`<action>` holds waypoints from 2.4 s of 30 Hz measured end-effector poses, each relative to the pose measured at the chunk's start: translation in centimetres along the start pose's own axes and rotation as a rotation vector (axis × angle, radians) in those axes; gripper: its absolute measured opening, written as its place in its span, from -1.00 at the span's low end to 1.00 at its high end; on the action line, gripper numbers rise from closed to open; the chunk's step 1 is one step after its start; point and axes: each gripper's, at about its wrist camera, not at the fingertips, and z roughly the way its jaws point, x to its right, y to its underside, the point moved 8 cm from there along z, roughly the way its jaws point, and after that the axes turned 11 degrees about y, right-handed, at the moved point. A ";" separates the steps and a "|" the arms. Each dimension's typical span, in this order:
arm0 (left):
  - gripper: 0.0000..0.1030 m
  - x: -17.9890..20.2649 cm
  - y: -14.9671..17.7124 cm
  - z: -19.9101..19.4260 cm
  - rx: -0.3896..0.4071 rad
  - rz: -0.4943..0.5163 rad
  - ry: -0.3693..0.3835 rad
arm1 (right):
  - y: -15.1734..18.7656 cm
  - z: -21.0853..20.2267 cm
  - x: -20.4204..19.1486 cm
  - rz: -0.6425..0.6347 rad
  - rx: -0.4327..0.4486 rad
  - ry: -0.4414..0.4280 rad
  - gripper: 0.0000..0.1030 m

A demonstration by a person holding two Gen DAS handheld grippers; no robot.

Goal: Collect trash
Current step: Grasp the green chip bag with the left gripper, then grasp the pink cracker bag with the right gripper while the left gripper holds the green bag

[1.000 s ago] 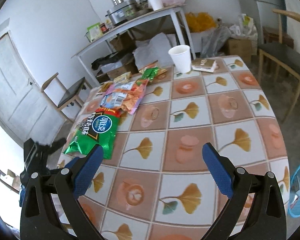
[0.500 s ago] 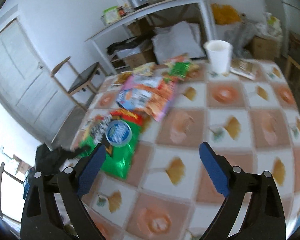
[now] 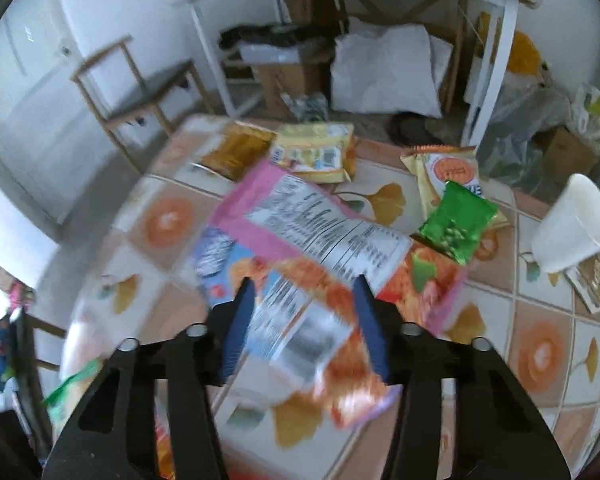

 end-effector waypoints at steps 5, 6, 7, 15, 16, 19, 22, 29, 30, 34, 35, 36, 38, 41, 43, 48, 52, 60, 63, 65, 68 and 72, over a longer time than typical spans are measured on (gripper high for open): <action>-0.44 -0.4 0.0 -1.0 0.018 0.021 -0.022 | 1.6 2.5 -0.2 -0.014 -0.091 0.027 -0.33; -0.44 -0.5 0.0 -1.1 0.020 0.023 -0.023 | 2.2 2.5 -0.4 -0.016 -0.108 0.026 -0.35; -0.44 -0.6 -0.1 -1.0 0.022 0.025 -0.025 | 2.6 2.4 -0.5 -0.015 -0.117 0.023 -0.42; -0.44 -0.4 -0.3 -1.1 0.025 0.036 -0.026 | 7.9 -0.2 0.0 -0.012 -0.162 0.001 -0.59; -0.44 -0.5 -0.2 -1.3 0.025 0.037 -0.026 | 8.5 -0.6 0.2 -0.004 -0.164 -0.005 -0.59; -0.44 -0.4 -0.1 -1.2 0.028 0.039 -0.026 | 10.7 -2.2 1.0 0.036 -0.174 -0.029 -0.59; -0.44 -0.6 0.1 -1.2 0.025 0.030 -0.023 | 12.6 -3.5 1.6 0.088 -0.188 -0.052 -0.59; -0.44 -0.2 0.1 -1.1 0.013 0.044 -0.024 | 17.6 -6.7 3.2 0.199 -0.206 -0.071 -0.62; -0.44 -0.1 0.1 -1.0 0.010 0.049 -0.024 | 18.2 -7.1 3.4 0.219 -0.212 -0.079 -0.62; -0.44 0.4 0.3 -0.5 -0.005 0.068 -0.023 | 20.6 -8.5 3.7 0.270 -0.231 -0.103 -0.65; -0.44 0.5 0.4 -0.4 -0.008 0.071 -0.023 | 21.1 -8.9 3.8 0.283 -0.237 -0.112 -0.65; -0.44 0.6 0.4 -0.3 -0.011 0.077 -0.024 | 21.6 -9.2 3.8 0.298 -0.242 -0.124 -0.65; -0.44 0.8 0.4 0.0 -0.015 0.083 -0.026 | 22.2 -9.6 3.8 0.320 -0.244 -0.147 -0.64; -0.44 0.9 0.4 0.4 -0.021 0.092 -0.029 | 22.2 -10.5 4.0 0.335 -0.212 -0.171 -0.59; -0.44 0.9 0.4 0.5 -0.023 0.098 -0.033 | 22.0 -11.5 4.4 0.335 -0.182 -0.178 -0.42; -0.44 0.8 0.2 0.7 -0.026 0.106 -0.038 | 20.0 -14.4 6.6 0.346 -0.079 -0.176 0.00; -0.43 0.9 0.2 0.9 -0.029 0.111 -0.043 | 19.0 -15.4 9.5 0.411 -0.022 -0.177 0.26; -0.43 0.8 0.3 1.2 -0.036 0.116 -0.057 | 20.2 -11.7 14.9 0.596 -0.113 -0.284 0.36; -0.43 0.8 0.3 1.3 -0.037 0.118 -0.060 | 20.7 -9.4 15.2 0.641 -0.182 -0.334 0.36; -0.43 0.8 0.3 1.3 -0.037 0.118 -0.061 | 20.9 -8.2 14.7 0.644 -0.217 -0.372 0.36; -0.43 0.8 0.3 1.3 -0.040 0.119 -0.063 | 20.5 -8.3 13.7 0.623 -0.229 -0.419 0.36; -0.43 0.8 0.3 1.3 -0.039 0.121 -0.062 | 20.2 -8.3 11.9 0.576 -0.252 -0.456 0.34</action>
